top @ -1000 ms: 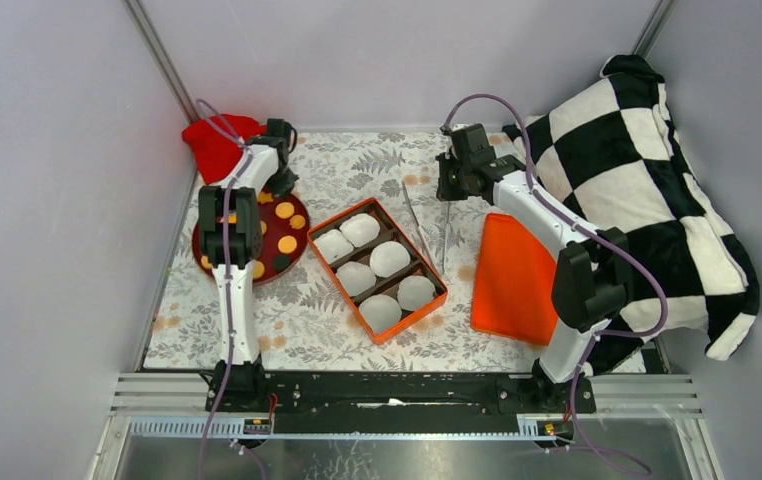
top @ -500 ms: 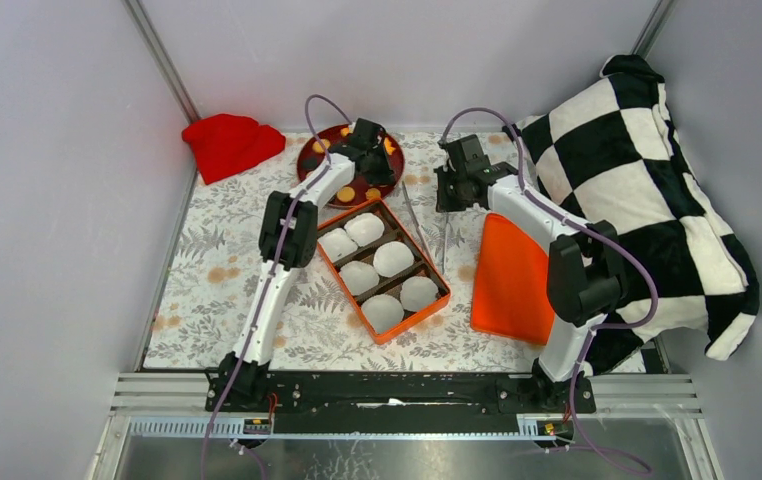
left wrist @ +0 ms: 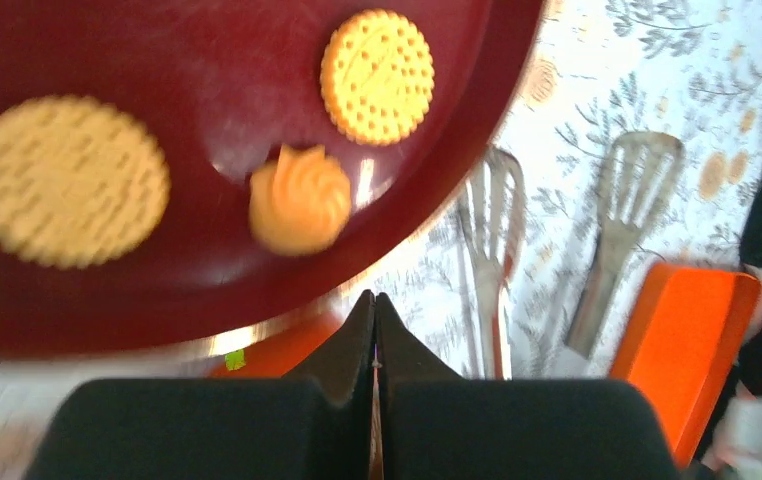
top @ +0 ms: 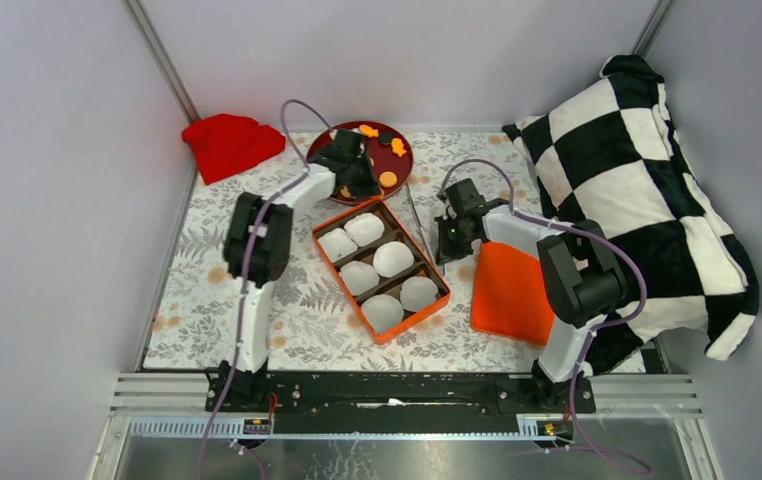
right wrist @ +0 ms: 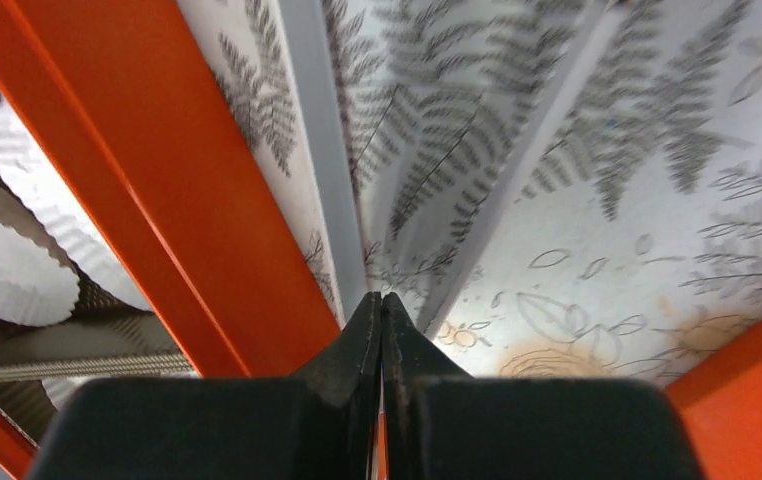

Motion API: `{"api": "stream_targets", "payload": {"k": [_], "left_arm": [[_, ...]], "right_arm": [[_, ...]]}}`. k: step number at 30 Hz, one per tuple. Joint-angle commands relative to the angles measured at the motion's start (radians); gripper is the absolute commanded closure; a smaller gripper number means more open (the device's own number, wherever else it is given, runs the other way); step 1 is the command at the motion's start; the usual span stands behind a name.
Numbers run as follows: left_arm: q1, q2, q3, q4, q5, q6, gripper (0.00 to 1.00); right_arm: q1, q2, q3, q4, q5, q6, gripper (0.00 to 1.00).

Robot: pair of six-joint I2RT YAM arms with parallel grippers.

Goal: Pack the cookies

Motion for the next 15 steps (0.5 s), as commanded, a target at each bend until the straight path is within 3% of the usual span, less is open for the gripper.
{"api": "stream_targets", "payload": {"k": [1,7,15], "left_arm": [[-0.019,-0.27,-0.165,0.066,-0.141,-0.011,1.0],[-0.055,-0.503,-0.383,-0.004,-0.29,-0.022,1.0],[-0.074,-0.595,-0.669,-0.039,-0.321,-0.1,1.0]], "right_arm": [[0.061,-0.064,-0.02,0.028,-0.065,0.01,1.0],[0.128,-0.006,0.041,0.024,-0.131,0.013,1.0],[0.181,0.111,0.221,-0.006,-0.19,0.021,1.0]]}}
